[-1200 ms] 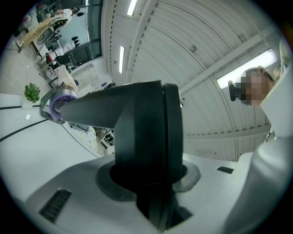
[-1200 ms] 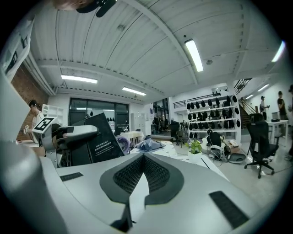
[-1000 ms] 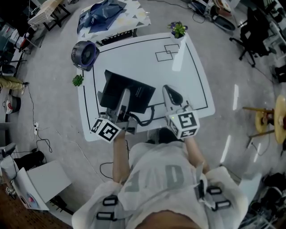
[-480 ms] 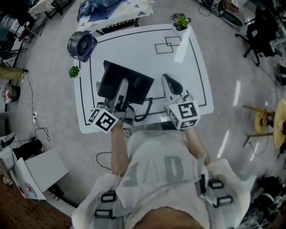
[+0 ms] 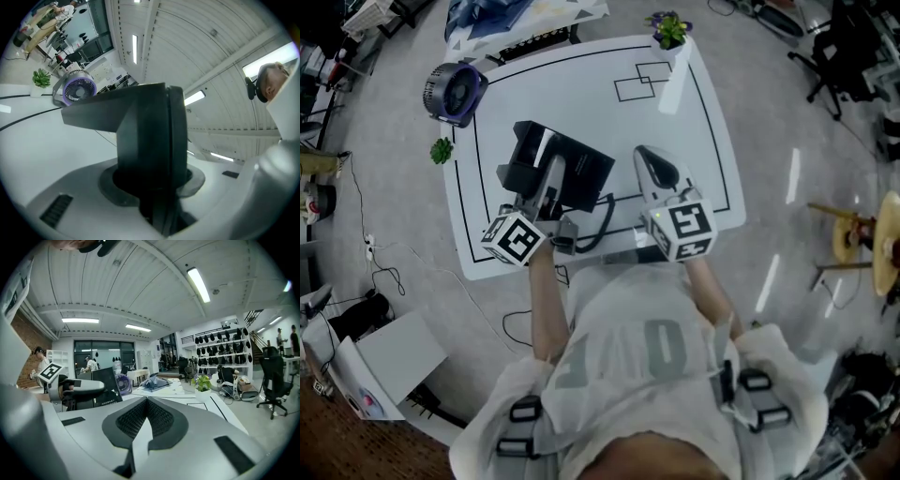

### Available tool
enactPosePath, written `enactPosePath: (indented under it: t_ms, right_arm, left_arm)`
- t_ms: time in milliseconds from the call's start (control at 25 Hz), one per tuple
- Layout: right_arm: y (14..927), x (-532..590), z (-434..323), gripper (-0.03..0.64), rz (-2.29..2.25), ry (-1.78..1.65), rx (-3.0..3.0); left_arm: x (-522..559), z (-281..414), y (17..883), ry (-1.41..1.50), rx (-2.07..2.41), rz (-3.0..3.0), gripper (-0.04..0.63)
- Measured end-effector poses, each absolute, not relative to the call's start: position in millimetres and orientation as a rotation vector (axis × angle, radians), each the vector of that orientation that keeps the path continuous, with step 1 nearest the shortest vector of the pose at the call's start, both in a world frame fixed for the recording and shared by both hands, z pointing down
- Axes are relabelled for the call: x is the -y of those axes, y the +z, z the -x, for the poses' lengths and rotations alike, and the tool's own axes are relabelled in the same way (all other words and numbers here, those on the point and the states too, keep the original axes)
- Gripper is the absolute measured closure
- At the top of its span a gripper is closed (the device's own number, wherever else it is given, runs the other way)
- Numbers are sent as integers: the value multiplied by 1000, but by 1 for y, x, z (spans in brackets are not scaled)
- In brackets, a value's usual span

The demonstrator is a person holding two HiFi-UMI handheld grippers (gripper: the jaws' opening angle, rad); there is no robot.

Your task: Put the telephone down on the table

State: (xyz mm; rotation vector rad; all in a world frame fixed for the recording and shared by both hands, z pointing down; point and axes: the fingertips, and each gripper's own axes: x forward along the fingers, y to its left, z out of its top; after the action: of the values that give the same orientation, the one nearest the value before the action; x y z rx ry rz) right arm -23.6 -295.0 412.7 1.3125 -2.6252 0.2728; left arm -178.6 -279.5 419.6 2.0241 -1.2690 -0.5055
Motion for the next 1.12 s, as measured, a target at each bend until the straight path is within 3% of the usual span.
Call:
enactPosePath:
  t_ms: [1120]
  right_arm:
    - [457, 295, -2, 609, -1342, 405, 2492]
  left_arm:
    - [290, 156, 518, -221, 1214, -1825, 437]
